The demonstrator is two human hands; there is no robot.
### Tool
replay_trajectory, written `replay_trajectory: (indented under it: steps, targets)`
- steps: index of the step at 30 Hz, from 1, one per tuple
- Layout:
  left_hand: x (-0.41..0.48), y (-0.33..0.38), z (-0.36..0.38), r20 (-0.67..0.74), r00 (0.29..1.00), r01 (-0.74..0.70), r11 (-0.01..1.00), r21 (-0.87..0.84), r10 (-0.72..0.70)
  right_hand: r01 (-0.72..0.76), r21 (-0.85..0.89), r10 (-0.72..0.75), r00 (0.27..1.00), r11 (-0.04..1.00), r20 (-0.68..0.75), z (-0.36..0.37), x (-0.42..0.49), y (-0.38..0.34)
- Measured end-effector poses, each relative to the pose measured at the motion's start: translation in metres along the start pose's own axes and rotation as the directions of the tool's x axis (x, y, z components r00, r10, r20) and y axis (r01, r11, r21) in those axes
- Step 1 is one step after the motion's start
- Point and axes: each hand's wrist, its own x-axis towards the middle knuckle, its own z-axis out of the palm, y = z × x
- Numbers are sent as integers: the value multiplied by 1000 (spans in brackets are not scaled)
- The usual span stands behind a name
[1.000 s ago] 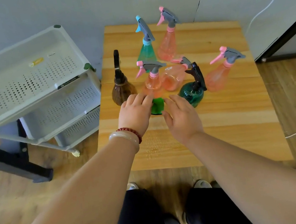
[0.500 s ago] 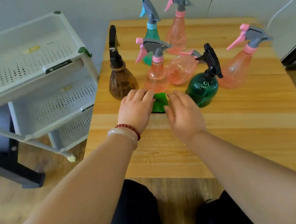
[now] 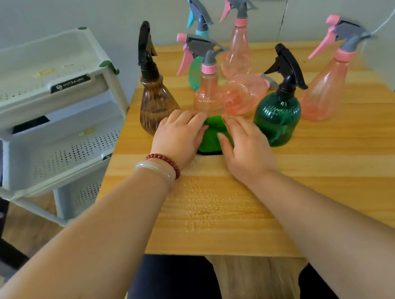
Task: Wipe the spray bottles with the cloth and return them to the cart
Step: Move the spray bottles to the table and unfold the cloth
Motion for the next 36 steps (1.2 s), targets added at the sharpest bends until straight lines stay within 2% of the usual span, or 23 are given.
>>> replay_trajectory:
  steps: [6,13,19,23,28,32,34,36]
  targets:
    - [-6,7,-8,105,994,43,999,-18,-41,31,9,-30,998,999,-58,-1,-6,-1]
    - [-23,26,-26,121,990,73,996,-55,-66,75,12,-75,996,997,-45,-9,-20,-9]
    - [-33,37,-35,56,994,101,980,-170,-92,101,70,-99,995,992,-33,-25,-30,-13]
    - [-37,48,-41,19,995,103,963,-249,-101,145,123,-136,987,982,-80,-35,-34,-15]
    - [-44,55,-45,-34,990,118,946,-303,-134,8,131,3,997,991,-81,-43,-40,-14]
    - [-52,54,-43,-61,986,131,940,-316,-158,-12,177,24,997,984,-70,-49,-47,-20]
    - [-53,52,-41,-55,973,188,909,-373,-224,-21,241,42,996,970,-83,-48,-49,-23]
    - [-51,50,-41,-29,942,277,827,-489,-334,-30,319,72,990,947,-121,-44,-46,-24]
